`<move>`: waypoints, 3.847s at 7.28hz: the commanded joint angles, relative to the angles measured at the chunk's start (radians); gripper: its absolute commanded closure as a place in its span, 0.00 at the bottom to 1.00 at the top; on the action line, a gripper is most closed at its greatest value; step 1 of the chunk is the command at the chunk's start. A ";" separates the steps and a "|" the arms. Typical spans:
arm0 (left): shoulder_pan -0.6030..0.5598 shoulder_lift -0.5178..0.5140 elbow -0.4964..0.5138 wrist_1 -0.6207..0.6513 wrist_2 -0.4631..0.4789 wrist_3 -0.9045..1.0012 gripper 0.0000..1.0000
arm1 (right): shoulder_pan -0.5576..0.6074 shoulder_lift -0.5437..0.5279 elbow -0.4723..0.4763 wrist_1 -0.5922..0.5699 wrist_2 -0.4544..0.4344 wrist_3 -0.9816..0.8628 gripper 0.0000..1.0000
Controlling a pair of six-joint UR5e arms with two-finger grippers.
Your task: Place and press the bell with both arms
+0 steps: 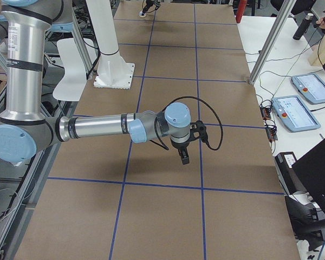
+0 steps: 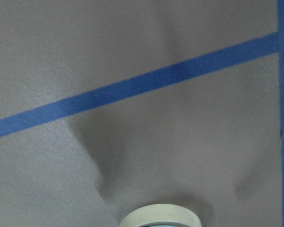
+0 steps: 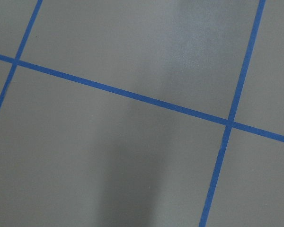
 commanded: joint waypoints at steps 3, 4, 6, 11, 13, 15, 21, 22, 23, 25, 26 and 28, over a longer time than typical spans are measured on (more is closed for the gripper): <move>0.033 0.000 0.016 -0.002 -0.003 -0.014 0.00 | -0.010 0.001 0.000 0.000 -0.001 0.000 0.00; 0.039 0.000 0.016 -0.002 -0.003 -0.024 0.01 | -0.010 0.001 0.002 0.000 -0.001 0.000 0.00; 0.050 0.000 0.016 -0.002 -0.011 -0.033 0.01 | -0.014 0.001 0.000 0.000 -0.001 0.002 0.00; 0.077 0.000 0.018 -0.002 -0.015 -0.047 0.53 | -0.017 0.001 0.000 0.000 -0.001 0.002 0.00; 0.077 0.003 -0.017 -0.021 -0.073 -0.054 0.90 | -0.017 0.001 0.002 0.000 0.002 0.006 0.00; 0.068 0.012 -0.230 0.061 -0.170 -0.105 0.94 | -0.019 0.001 0.000 0.000 0.002 0.006 0.00; 0.008 -0.814 -0.486 1.076 -0.111 -0.227 0.94 | -0.020 0.016 -0.009 -0.002 -0.009 0.005 0.00; 0.019 -0.966 -0.417 1.095 -0.111 -0.337 0.94 | -0.020 0.016 -0.011 -0.002 -0.008 0.005 0.00; 0.083 -1.108 -0.319 1.092 -0.109 -0.426 0.94 | -0.020 0.016 -0.014 -0.002 -0.008 0.005 0.00; 0.132 -1.402 -0.007 1.054 -0.109 -0.526 0.94 | -0.020 0.020 -0.020 0.000 -0.008 0.006 0.00; 0.175 -1.498 0.141 0.958 -0.071 -0.638 0.93 | -0.020 0.021 -0.020 0.000 -0.004 0.008 0.00; 0.224 -1.595 0.382 0.681 -0.045 -0.857 0.86 | -0.022 0.021 -0.021 -0.003 -0.003 0.008 0.00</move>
